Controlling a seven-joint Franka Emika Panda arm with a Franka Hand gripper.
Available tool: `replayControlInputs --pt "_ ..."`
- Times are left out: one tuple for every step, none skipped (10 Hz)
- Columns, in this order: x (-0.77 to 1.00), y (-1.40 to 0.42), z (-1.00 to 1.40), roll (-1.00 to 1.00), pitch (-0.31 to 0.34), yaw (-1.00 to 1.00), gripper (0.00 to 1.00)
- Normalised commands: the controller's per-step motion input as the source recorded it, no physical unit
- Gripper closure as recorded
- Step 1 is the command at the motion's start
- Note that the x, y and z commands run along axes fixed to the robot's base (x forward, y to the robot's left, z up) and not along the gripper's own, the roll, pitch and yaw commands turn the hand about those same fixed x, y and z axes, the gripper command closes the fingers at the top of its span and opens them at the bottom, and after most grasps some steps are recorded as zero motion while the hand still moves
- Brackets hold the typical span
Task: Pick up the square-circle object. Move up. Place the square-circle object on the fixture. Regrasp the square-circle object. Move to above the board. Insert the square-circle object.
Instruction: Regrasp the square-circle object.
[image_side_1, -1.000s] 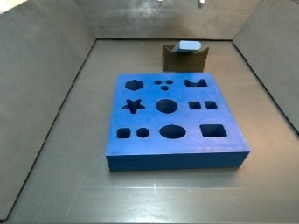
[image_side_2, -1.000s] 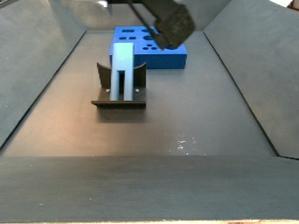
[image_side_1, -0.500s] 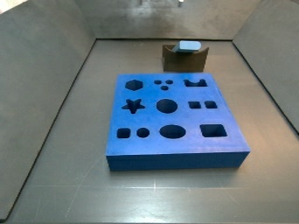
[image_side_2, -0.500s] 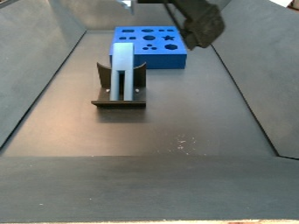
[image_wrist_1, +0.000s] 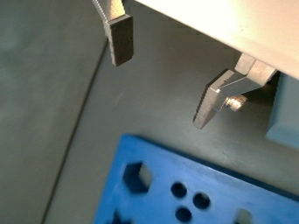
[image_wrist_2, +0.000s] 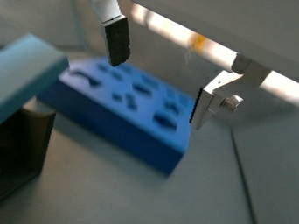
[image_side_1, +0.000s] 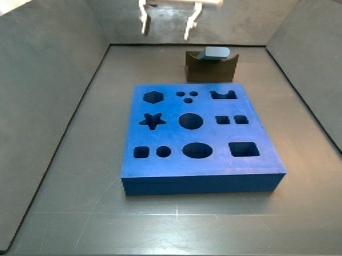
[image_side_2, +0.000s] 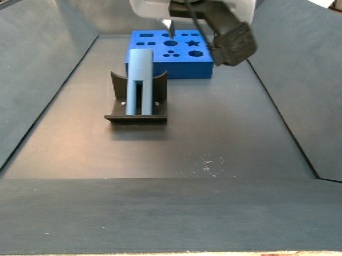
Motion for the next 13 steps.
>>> replayControlInputs --pt "-0.02 -0.10 -0.44 1.00 -0.158 -0.97 0.00" --pt "-0.01 -0.06 -0.26 1.00 -0.179 -0.98 0.00" --pt "0.00 -0.04 -0.06 1.00 -0.206 -0.98 0.00" --pt "-0.01 -0.02 -0.03 1.00 -0.218 -0.98 0.00" --pt "-0.05 -0.03 -0.01 1.00 -0.253 -0.98 0.00" --pt "-0.05 -0.03 -0.01 1.00 -0.265 -0.98 0.00" --pt "-0.05 -0.02 0.00 1.00 -0.282 -0.98 0.00" --pt "-0.04 -0.01 0.00 1.00 -0.288 -0.99 0.00" --pt "-0.04 -0.02 -0.01 1.00 -0.287 -0.99 0.00" --pt "-0.03 -0.02 -0.01 1.00 -0.282 -1.00 0.00" --pt "-0.04 -0.01 -0.01 1.00 -0.263 -1.00 0.00" --pt "-0.04 -0.01 -0.02 0.99 -0.238 -1.00 0.00" --pt "-0.04 -0.01 -0.02 0.98 -0.185 -1.00 0.00"
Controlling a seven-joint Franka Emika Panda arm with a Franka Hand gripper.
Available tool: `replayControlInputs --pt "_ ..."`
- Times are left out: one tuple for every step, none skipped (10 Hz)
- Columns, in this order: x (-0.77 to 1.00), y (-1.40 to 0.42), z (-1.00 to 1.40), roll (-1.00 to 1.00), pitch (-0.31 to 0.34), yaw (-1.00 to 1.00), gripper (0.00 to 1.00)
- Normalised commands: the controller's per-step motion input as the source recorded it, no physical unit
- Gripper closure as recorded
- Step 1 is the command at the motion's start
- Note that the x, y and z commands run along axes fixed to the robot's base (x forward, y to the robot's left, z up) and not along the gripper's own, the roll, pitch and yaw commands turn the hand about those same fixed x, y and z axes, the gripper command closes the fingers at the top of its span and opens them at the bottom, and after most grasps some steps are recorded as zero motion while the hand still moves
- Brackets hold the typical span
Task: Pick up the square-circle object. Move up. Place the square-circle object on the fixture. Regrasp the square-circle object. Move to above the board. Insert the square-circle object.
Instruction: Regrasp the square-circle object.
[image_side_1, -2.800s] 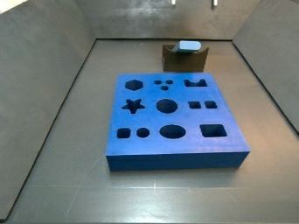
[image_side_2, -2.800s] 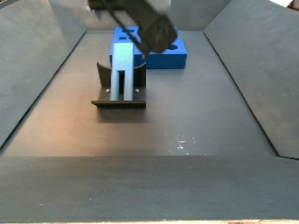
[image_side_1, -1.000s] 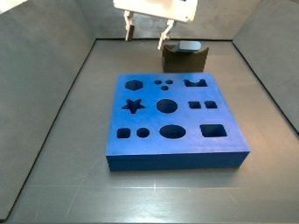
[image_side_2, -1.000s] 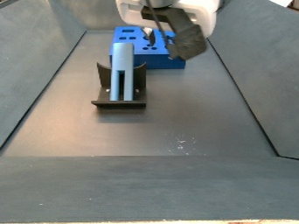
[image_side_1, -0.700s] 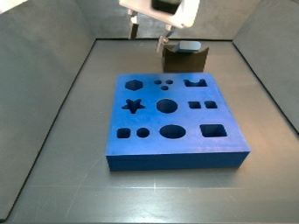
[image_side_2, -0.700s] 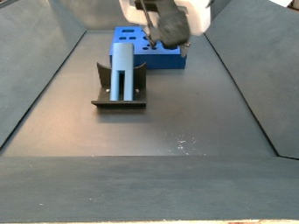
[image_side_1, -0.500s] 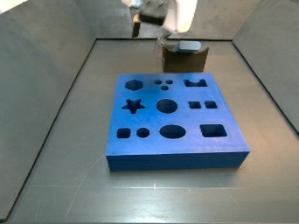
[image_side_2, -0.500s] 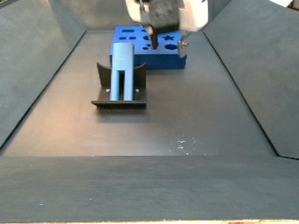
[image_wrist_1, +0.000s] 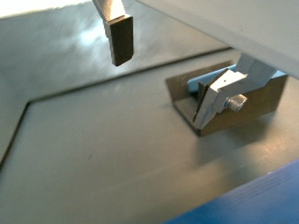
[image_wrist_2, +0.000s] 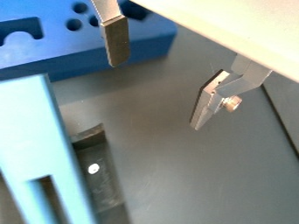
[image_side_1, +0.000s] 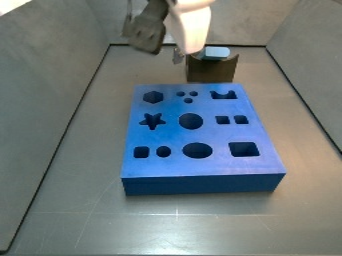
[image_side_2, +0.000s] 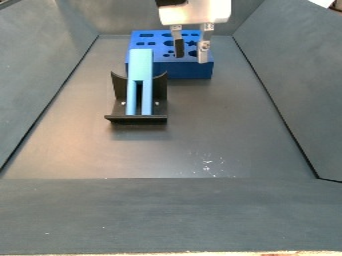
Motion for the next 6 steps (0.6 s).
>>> replayControlInputs --pt "-0.04 -0.01 -0.02 0.97 -0.143 -1.00 0.00" --pt "-0.04 -0.01 0.00 0.96 0.029 -1.00 0.00" --pt "-0.03 -0.02 0.00 0.97 0.127 -1.00 0.00" --pt "-0.02 -0.02 -0.01 0.75 0.308 -0.74 0.00" --pt "-0.01 -0.02 -0.03 0.56 0.411 -0.52 0.00" --pt "0.03 -0.01 -0.04 0.35 0.507 -0.28 0.00"
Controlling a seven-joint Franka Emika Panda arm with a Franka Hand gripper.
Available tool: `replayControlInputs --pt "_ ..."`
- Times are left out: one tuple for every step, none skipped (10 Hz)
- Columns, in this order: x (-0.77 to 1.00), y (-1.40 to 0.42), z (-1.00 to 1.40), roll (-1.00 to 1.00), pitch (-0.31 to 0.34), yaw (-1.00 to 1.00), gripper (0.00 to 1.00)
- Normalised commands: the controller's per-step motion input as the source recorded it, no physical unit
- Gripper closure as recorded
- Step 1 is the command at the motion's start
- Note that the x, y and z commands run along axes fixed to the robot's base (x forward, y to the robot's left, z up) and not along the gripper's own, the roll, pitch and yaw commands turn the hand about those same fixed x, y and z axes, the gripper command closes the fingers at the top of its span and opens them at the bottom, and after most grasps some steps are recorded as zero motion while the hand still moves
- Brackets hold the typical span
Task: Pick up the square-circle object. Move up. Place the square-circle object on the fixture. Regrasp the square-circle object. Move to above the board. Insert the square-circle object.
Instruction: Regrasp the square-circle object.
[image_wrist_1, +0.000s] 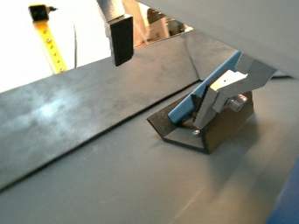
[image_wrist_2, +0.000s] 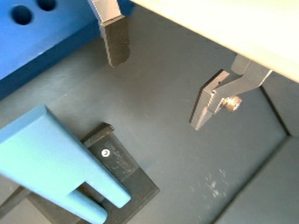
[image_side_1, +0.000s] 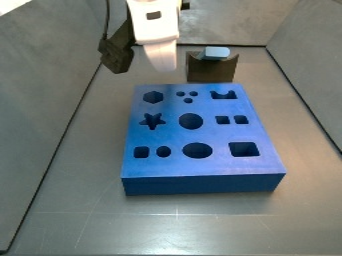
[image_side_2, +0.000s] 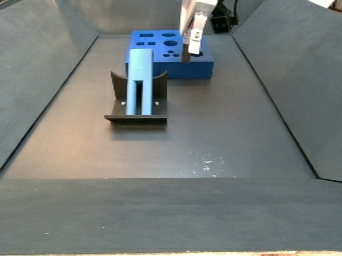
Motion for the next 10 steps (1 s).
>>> replayControlInputs --pt "0.06 -0.01 -0.03 0.26 0.518 -0.13 0.00" --pt "0.06 -0.02 -0.03 0.21 0.495 0.01 0.00" --pt "0.07 -0.04 -0.02 0.16 0.458 0.14 0.00" --pt "0.08 -0.05 -0.01 0.14 0.418 0.21 0.00" --pt "0.08 -0.05 0.00 0.11 0.357 0.25 0.00" --pt "0.07 -0.04 0.00 0.09 0.257 0.28 0.00" --pt "0.06 -0.04 -0.01 0.08 0.188 0.28 0.00" --pt "0.06 -0.04 0.00 0.06 0.123 0.25 0.00" --pt "0.06 -0.04 0.00 0.05 0.089 0.23 0.00" --pt "0.06 -0.04 -0.01 0.05 0.068 0.21 0.00"
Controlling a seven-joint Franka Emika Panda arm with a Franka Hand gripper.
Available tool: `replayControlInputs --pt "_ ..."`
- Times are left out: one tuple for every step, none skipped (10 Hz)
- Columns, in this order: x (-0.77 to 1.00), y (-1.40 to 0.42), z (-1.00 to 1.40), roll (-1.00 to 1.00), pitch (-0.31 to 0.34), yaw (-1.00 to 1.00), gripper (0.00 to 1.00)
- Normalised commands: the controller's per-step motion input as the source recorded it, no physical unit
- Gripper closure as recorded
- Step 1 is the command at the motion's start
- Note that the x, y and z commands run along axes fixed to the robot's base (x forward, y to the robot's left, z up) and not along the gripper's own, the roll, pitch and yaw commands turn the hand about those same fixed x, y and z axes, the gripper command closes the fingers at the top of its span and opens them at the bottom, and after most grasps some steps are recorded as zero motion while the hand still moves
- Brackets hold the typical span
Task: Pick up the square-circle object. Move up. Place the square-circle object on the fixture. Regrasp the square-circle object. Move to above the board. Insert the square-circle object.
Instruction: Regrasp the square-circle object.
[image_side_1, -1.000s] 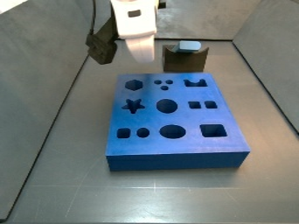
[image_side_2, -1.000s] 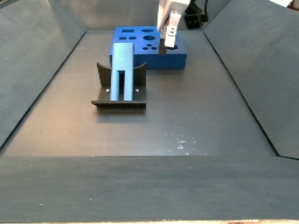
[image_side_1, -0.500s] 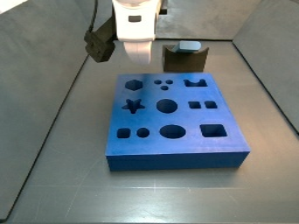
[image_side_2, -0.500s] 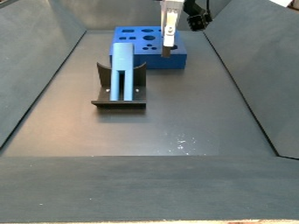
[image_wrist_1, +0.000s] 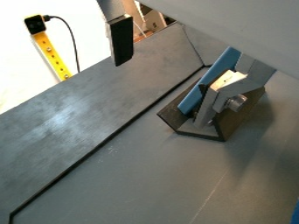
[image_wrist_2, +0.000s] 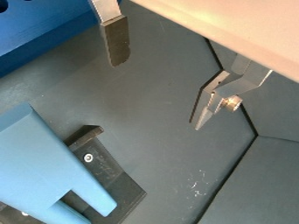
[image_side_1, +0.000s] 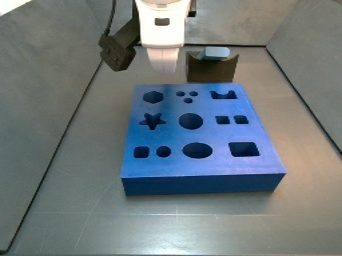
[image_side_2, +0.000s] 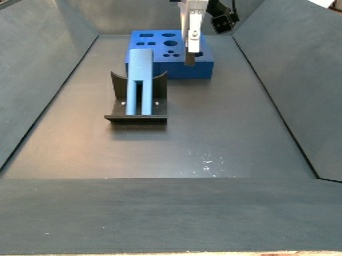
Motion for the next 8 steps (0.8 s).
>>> replayControlInputs --pt "1.00 -0.02 -0.01 0.14 0.017 0.21 0.00" --pt "1.00 -0.02 -0.01 0.15 0.014 0.19 0.00" --pt "1.00 -0.02 -0.03 0.14 0.022 0.15 0.00" --pt "1.00 -0.03 -0.03 0.13 0.008 0.12 0.00" --pt "1.00 -0.03 -0.03 0.13 -0.001 0.10 0.00" --pt "1.00 -0.04 -0.03 0.12 -0.002 0.07 0.00" --pt "1.00 -0.04 -0.04 0.12 0.007 0.05 0.00" --pt "1.00 -0.04 -0.04 0.13 0.021 0.03 0.00"
